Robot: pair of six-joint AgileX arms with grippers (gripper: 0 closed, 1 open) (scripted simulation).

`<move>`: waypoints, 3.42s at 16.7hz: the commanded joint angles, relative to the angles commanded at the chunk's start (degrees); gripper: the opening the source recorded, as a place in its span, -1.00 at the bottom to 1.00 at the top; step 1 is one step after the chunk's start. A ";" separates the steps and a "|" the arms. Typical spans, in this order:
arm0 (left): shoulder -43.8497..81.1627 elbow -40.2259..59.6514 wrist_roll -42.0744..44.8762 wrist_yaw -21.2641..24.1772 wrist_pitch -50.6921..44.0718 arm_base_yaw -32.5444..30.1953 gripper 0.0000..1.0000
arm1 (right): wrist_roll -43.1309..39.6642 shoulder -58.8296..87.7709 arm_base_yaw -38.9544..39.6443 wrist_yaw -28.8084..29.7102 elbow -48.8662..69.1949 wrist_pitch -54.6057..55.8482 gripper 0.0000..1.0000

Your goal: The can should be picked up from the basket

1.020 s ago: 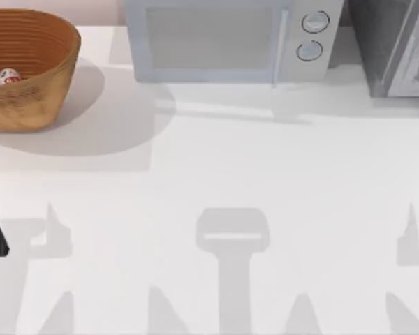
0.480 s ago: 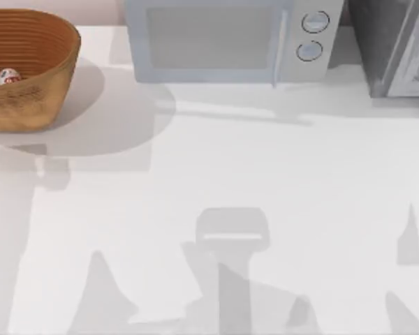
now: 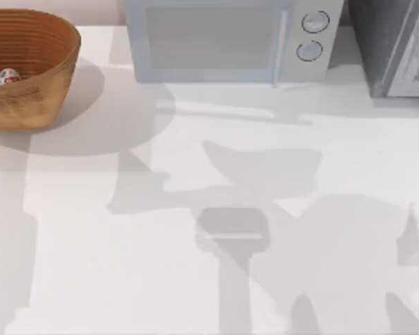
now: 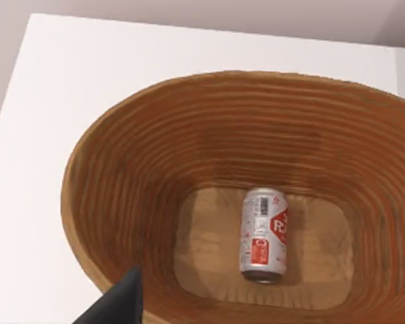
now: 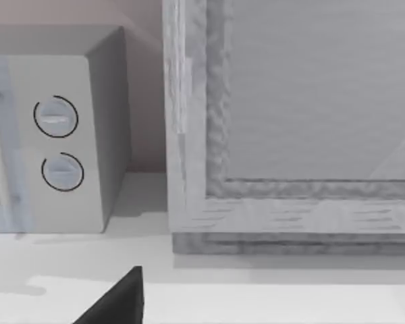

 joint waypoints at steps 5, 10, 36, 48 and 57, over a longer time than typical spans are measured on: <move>25.40 23.92 2.58 2.20 -12.30 0.16 1.00 | 0.00 0.00 0.00 0.00 0.00 0.00 1.00; 45.19 38.20 4.80 4.30 -22.66 -0.50 1.00 | 0.00 0.00 0.00 0.00 0.00 0.00 1.00; 55.52 35.83 4.72 5.05 -16.39 -1.91 0.25 | 0.00 0.00 0.00 0.00 0.00 0.00 1.00; 55.52 35.83 4.72 5.05 -16.39 -1.91 -1.00 | 0.00 0.00 0.00 0.00 0.00 0.00 1.00; 49.49 32.10 4.63 3.52 -14.73 -2.31 -1.00 | 0.00 0.00 0.00 0.00 0.00 0.00 1.00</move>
